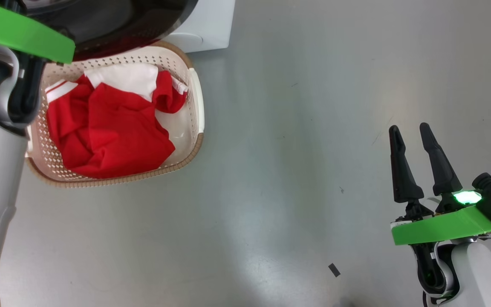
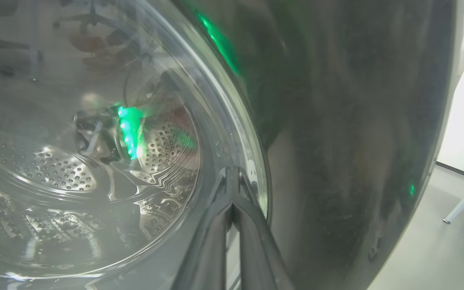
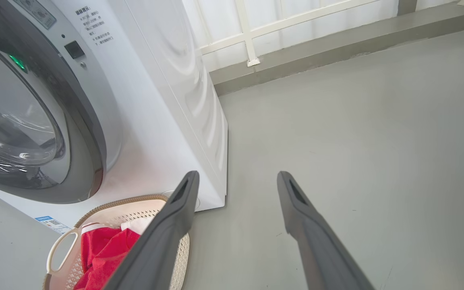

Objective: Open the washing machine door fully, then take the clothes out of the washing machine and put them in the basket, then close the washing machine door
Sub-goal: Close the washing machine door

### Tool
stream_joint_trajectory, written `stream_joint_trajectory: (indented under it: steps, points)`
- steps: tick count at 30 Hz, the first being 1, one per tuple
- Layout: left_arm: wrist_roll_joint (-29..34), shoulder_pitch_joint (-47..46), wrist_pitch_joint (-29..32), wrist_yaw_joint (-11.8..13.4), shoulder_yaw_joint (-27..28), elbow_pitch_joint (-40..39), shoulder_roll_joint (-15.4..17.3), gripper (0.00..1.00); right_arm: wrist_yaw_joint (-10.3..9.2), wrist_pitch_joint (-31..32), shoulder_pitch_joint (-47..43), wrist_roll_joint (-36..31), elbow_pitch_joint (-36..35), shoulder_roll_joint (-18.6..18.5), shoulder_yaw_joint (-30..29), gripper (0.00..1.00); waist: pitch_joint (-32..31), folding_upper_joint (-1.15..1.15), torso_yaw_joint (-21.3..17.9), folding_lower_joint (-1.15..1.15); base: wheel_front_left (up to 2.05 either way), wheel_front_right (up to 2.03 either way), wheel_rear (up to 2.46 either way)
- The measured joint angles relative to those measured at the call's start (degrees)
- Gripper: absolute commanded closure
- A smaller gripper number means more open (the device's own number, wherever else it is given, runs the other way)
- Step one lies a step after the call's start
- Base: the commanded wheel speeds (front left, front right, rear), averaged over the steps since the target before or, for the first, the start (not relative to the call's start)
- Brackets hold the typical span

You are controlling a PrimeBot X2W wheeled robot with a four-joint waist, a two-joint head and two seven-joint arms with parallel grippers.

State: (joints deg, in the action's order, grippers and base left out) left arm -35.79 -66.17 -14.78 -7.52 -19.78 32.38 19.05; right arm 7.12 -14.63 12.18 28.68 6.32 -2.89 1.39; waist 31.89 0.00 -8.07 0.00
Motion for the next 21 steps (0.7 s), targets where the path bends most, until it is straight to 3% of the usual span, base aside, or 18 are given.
stream_joint_trajectory:
  steps: [10,19,21]
  points:
    - [0.0,2.8,0.0,0.0,1.9,-0.3,-0.9,1.0,0.0,0.0,0.0,-0.7,0.1,0.0,-0.5,0.0,-1.8,0.0,1.0,0.0,0.0,0.0,0.0]
    - [4.2,18.1,0.0,0.0,6.4,-2.7,-4.9,1.0,0.0,0.0,-1.4,-4.3,0.9,0.0,-1.3,0.0,-6.4,0.0,3.8,0.0,0.0,0.0,0.0]
    - [4.4,21.0,0.0,0.0,7.5,-3.1,-6.1,0.96,0.0,0.0,-2.1,-5.0,1.3,0.0,-1.6,0.0,-7.3,0.0,4.6,0.0,0.0,0.0,0.0]
